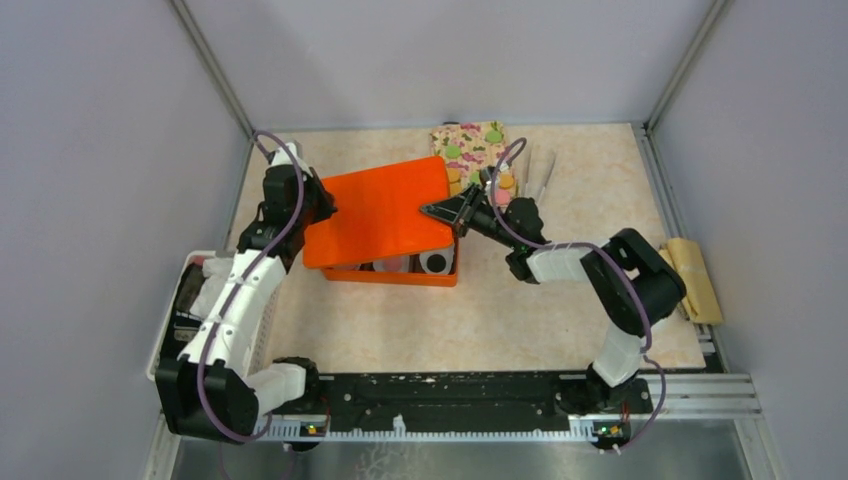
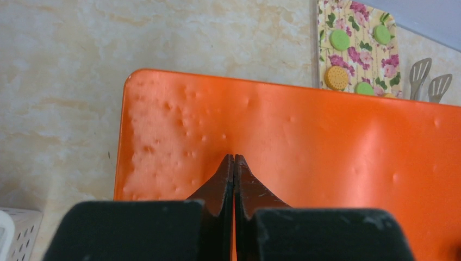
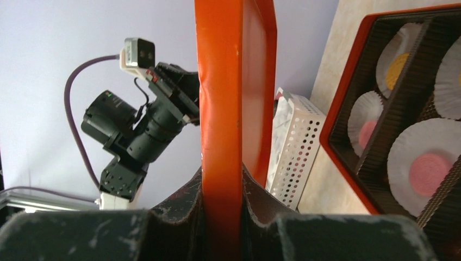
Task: Pack the cookies
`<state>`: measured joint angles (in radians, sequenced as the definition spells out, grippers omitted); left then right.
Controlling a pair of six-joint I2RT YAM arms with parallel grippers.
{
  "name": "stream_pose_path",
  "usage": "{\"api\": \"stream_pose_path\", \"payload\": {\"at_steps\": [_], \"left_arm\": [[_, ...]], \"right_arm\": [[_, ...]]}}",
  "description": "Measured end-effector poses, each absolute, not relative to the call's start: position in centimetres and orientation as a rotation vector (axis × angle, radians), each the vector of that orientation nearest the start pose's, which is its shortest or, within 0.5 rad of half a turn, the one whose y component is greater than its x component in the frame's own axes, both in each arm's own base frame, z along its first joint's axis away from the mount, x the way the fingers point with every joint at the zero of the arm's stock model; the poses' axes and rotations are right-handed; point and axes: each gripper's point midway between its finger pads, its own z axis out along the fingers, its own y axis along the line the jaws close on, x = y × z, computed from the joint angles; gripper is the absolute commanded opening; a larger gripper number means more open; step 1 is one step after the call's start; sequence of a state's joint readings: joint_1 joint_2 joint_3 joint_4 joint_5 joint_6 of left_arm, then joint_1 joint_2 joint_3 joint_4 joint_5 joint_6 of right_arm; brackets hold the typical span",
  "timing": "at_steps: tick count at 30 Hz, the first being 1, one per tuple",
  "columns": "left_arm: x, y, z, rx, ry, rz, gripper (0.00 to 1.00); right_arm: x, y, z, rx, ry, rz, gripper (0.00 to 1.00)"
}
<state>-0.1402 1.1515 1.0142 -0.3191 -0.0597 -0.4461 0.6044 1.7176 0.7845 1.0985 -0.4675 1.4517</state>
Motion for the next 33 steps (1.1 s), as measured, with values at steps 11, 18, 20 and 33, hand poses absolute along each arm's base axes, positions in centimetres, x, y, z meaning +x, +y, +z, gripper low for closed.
{"api": "stream_pose_path", "payload": {"at_steps": [11, 18, 20, 33], "left_arm": [[35.7, -5.8, 21.2, -0.365, 2.035, -0.309, 0.0], [35.8, -6.3, 20.9, -0.381, 2.019, -0.353, 0.0], [35.7, -6.4, 20.8, -0.385, 2.021, -0.362, 0.0], [35.2, -7.2, 19.3, -0.371, 2.053, -0.411, 0.0]], "right_arm": [[34.1, 36.0, 18.7, 0.416, 1.759, 1.889, 0.0], [34.6, 36.0, 15.8, 0.48, 1.808, 1.849, 0.0], [34.7, 36.0, 15.1, 0.502, 1.825, 1.848, 0.0], [33.9, 35.2, 12.6, 0.584, 1.849, 1.869, 0.0]]}}
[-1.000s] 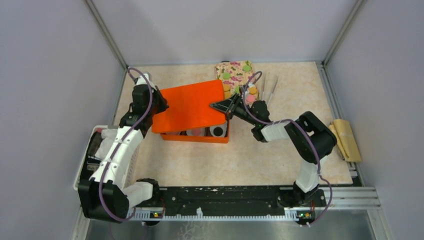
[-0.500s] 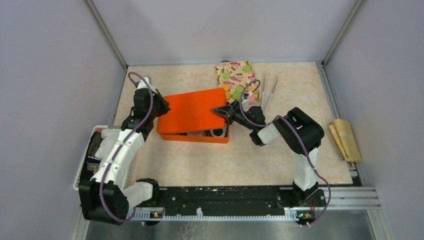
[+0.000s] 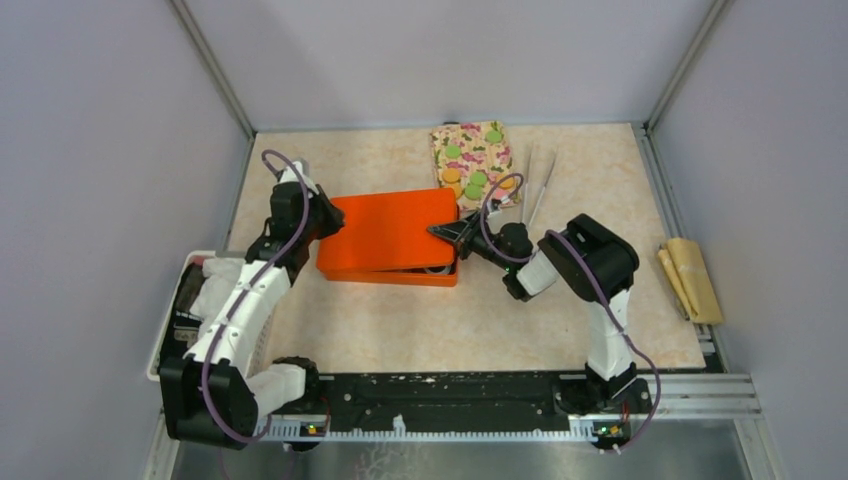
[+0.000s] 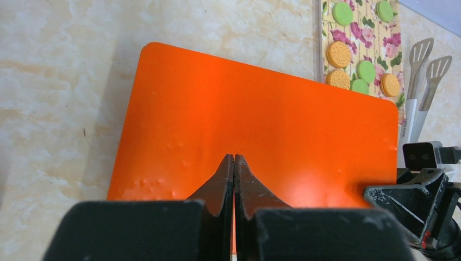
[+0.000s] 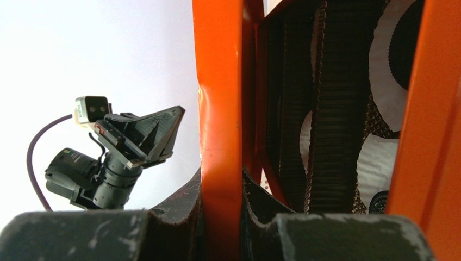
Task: Pack the cookies
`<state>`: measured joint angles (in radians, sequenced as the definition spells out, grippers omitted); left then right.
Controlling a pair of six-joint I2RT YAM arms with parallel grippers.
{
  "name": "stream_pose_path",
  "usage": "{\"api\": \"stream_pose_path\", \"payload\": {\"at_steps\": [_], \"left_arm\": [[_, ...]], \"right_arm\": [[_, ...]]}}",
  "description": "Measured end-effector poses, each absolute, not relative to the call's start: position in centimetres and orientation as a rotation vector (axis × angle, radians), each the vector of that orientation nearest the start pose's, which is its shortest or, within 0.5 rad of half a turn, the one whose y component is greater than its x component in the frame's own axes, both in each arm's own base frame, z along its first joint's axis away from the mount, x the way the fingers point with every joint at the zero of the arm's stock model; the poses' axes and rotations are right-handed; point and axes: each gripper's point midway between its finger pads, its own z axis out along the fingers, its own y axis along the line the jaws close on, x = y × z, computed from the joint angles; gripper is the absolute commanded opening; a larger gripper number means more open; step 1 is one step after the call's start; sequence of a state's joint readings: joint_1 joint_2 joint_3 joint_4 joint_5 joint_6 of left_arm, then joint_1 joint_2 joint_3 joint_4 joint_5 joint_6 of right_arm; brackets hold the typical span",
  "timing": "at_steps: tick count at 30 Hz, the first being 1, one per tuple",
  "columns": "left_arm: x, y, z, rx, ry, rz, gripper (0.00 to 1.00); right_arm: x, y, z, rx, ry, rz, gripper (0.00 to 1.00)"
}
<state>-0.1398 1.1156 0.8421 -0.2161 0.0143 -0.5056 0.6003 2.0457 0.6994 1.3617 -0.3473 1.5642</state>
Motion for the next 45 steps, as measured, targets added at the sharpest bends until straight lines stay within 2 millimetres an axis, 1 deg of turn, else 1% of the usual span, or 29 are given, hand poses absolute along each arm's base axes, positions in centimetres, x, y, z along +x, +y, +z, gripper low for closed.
{"api": "stream_pose_path", "payload": {"at_steps": [5, 7, 8, 14, 17, 18, 21, 24, 26, 28, 31, 35, 36, 40, 42, 45], "left_arm": [[35.3, -8.4, 18.6, -0.34, 2.072, -0.477, 0.0], [35.3, -8.9, 17.9, -0.326, 2.076, -0.511, 0.0], [35.2, -9.2, 17.4, -0.323, 2.081, -0.527, 0.0], [33.8, -10.3, 12.6, -0.319, 2.158, -0.6, 0.0], [32.8, -10.9, 10.7, -0.319, 2.193, -0.646, 0.0], [32.7, -11.1, 10.6, -0.317, 2.188, -0.666, 0.0], [32.3, -11.8, 10.5, -0.302, 2.157, -0.727, 0.0], [31.3, -12.4, 10.1, -0.297, 2.15, -0.772, 0.0], [31.0, -12.5, 10.3, -0.289, 2.138, -0.785, 0.0], [30.8, -12.5, 10.3, -0.286, 2.135, -0.788, 0.0], [30.8, -12.5, 10.4, -0.283, 2.132, -0.791, 0.0], [30.6, -12.6, 10.4, -0.282, 2.136, -0.794, 0.0], [30.6, -12.6, 10.5, -0.281, 2.135, -0.794, 0.0], [30.7, -12.7, 10.9, -0.27, 2.12, -0.806, 0.0], [30.7, -12.9, 11.2, -0.262, 2.111, -0.818, 0.0], [30.8, -13.1, 11.3, -0.258, 2.104, -0.832, 0.0]], "right_arm": [[33.7, 34.3, 12.2, 0.604, 1.846, 1.868, 0.0], [33.7, 34.1, 12.2, 0.6, 1.846, 1.871, 0.0], [33.7, 34.0, 12.3, 0.598, 1.844, 1.873, 0.0], [33.6, 33.9, 12.3, 0.583, 1.847, 1.879, 0.0], [33.7, 33.8, 12.3, 0.581, 1.848, 1.881, 0.09], [33.7, 33.7, 12.2, 0.581, 1.851, 1.879, 0.13], [33.6, 33.1, 11.8, 0.593, 1.858, 1.87, 0.31], [33.5, 32.3, 11.0, 0.615, 1.875, 1.848, 0.45], [33.5, 32.1, 11.6, 0.591, 1.853, 1.863, 0.55], [33.5, 31.9, 12.2, 0.579, 1.832, 1.875, 0.67], [33.3, 31.5, 13.3, 0.539, 1.805, 1.873, 0.69], [32.9, 30.9, 13.2, 0.513, 1.863, 1.782, 0.7], [32.8, 30.8, 13.1, 0.509, 1.894, 1.741, 0.69], [32.5, 29.6, 14.8, 0.469, 1.958, 1.578, 0.64], [32.6, 28.9, 15.5, 0.459, 1.989, 1.478, 0.62], [32.9, 27.6, 16.3, 0.463, 2.03, 1.331, 0.62]]}}
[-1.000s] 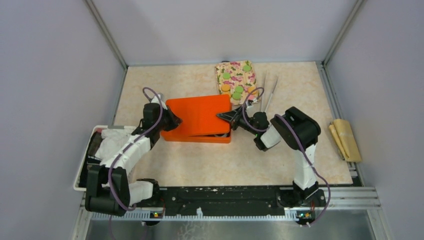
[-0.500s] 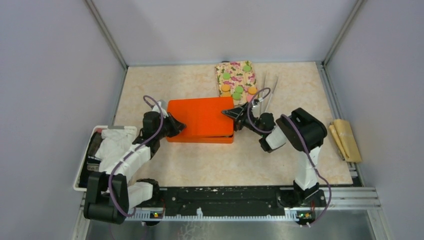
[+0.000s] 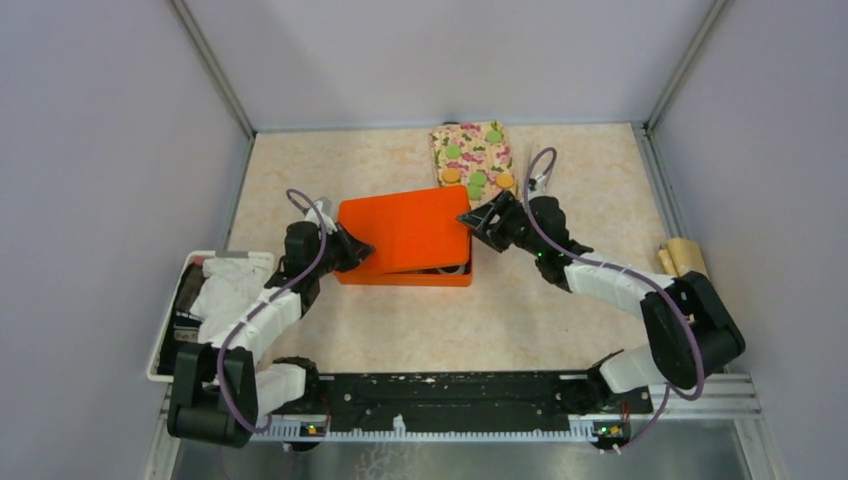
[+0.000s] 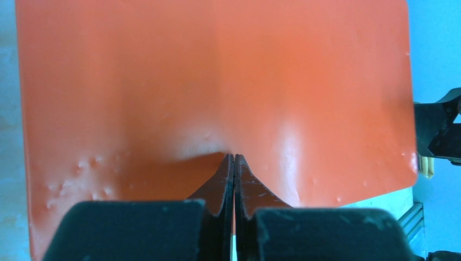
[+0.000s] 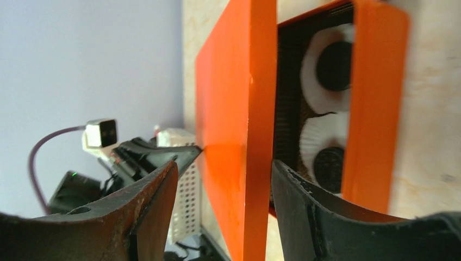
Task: Pack the cookies
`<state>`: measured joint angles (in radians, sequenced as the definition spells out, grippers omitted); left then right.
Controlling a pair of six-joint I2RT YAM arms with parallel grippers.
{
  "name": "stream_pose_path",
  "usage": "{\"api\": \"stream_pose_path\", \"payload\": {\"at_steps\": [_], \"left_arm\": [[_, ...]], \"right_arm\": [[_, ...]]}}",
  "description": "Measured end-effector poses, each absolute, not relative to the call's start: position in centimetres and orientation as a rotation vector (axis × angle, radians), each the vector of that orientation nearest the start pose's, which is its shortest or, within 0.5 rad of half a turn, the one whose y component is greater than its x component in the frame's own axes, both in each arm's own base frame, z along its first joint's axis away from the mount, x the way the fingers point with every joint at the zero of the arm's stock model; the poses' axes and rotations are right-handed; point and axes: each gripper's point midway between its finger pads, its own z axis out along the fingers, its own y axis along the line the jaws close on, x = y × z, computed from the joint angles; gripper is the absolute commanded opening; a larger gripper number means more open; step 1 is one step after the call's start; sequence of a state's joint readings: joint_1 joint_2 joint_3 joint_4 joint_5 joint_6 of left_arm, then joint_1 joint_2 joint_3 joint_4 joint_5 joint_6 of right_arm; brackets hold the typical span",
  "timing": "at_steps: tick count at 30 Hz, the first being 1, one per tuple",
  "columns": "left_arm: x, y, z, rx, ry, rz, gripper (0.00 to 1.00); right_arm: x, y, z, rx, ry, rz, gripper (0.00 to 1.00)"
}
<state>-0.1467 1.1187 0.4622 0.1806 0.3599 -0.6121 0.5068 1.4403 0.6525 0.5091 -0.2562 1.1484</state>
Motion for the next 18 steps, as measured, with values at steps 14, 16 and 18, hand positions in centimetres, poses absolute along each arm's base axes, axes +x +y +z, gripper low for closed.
{"api": "stream_pose_path", "payload": {"at_steps": [14, 16, 18], "left_arm": [[31.1, -14.8, 9.6, -0.239, 2.133, -0.949, 0.0], [31.2, -14.9, 9.7, -0.24, 2.136, -0.956, 0.0], [31.5, -14.9, 10.2, -0.252, 2.151, -0.948, 0.0]], "right_arm": [[32.2, 21.0, 11.4, 0.588, 2.245, 0.777, 0.56], [32.3, 20.6, 11.1, 0.587, 2.255, 0.738, 0.5], [32.5, 20.3, 10.7, 0.579, 2.269, 0.697, 0.42]]}}
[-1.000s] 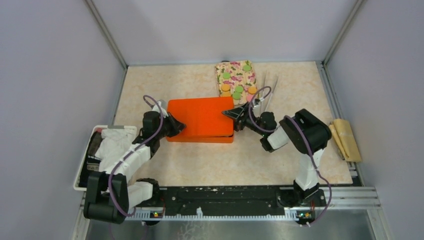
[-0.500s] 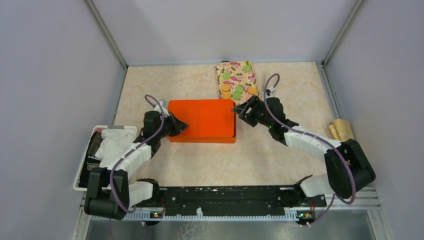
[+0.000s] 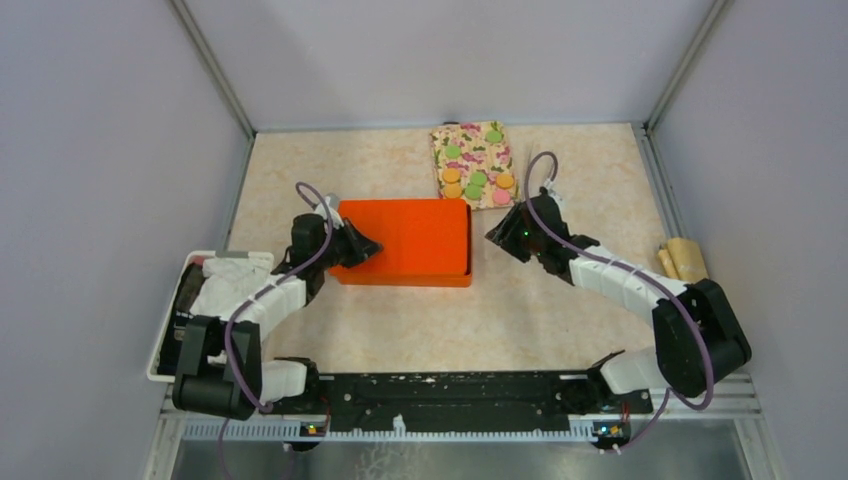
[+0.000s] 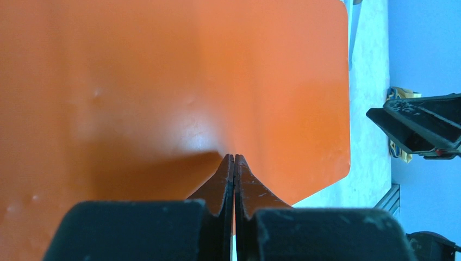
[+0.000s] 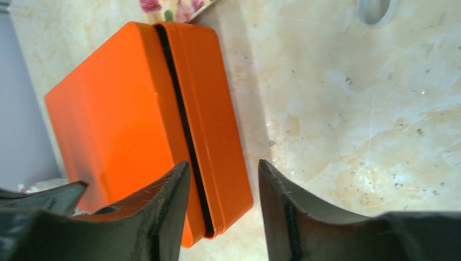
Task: Pack the cookies
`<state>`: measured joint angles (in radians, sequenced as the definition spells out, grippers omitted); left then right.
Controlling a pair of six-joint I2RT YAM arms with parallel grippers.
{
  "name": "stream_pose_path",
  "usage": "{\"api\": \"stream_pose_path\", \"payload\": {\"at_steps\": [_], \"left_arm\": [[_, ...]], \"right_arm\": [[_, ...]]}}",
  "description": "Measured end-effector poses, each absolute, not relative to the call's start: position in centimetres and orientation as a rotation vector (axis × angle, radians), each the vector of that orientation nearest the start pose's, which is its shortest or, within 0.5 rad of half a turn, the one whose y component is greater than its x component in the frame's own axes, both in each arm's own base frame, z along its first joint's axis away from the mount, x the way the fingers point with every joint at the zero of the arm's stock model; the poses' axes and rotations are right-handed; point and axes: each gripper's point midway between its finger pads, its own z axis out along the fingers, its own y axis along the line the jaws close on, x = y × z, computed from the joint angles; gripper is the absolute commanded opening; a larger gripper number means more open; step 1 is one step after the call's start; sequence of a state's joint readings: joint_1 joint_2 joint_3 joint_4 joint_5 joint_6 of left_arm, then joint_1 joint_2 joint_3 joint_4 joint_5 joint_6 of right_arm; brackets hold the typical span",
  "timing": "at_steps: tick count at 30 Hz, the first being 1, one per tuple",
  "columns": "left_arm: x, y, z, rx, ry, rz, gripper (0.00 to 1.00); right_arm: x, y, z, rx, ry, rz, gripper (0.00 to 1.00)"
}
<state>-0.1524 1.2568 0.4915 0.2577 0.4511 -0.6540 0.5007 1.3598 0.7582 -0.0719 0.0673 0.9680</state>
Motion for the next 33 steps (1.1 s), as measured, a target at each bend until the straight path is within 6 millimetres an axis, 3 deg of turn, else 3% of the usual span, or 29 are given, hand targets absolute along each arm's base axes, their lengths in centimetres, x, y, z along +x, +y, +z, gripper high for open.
{"api": "stream_pose_path", "payload": {"at_steps": [3, 6, 10, 12, 15, 19, 22, 24, 30, 33], "left_arm": [[32.9, -14.3, 12.3, -0.293, 2.154, -0.894, 0.0], [35.2, -12.5, 16.4, -0.362, 2.108, -0.769, 0.0], [38.3, -7.3, 22.2, -0.518, 1.988, -0.546, 0.0], [38.8, -4.8, 23.0, -0.596, 1.953, -0.471, 0.0], [38.6, 1.5, 20.1, -0.8, 1.967, -0.345, 0.0], [37.3, 4.7, 13.0, -0.984, 2.102, -0.263, 0.0], [36.1, 4.0, 8.8, -1.038, 2.226, -0.286, 0.0], [35.8, 3.2, 7.4, -1.042, 2.263, -0.327, 0.0], [35.9, 0.2, 5.2, -1.001, 2.279, -0.531, 0.0], [36.3, -1.4, 4.9, -0.964, 2.278, -0.609, 0.0]], "right_arm": [[32.7, 19.9, 9.9, 0.564, 2.296, 0.629, 0.23], [33.3, 19.6, 9.5, 0.523, 2.327, 0.557, 0.1], [34.6, 19.7, 9.7, 0.452, 2.338, 0.501, 0.01], [35.2, 19.9, 9.7, 0.416, 2.35, 0.477, 0.0], [36.1, 20.3, 9.2, 0.367, 2.375, 0.447, 0.0], [36.3, 20.5, 7.6, 0.32, 2.429, 0.409, 0.0], [36.3, 20.8, 5.9, 0.294, 2.479, 0.399, 0.0], [36.0, 21.0, 4.6, 0.286, 2.517, 0.401, 0.0], [35.2, 21.6, 2.3, 0.261, 2.592, 0.428, 0.0], [35.3, 22.4, 2.3, 0.239, 2.595, 0.482, 0.0]]}}
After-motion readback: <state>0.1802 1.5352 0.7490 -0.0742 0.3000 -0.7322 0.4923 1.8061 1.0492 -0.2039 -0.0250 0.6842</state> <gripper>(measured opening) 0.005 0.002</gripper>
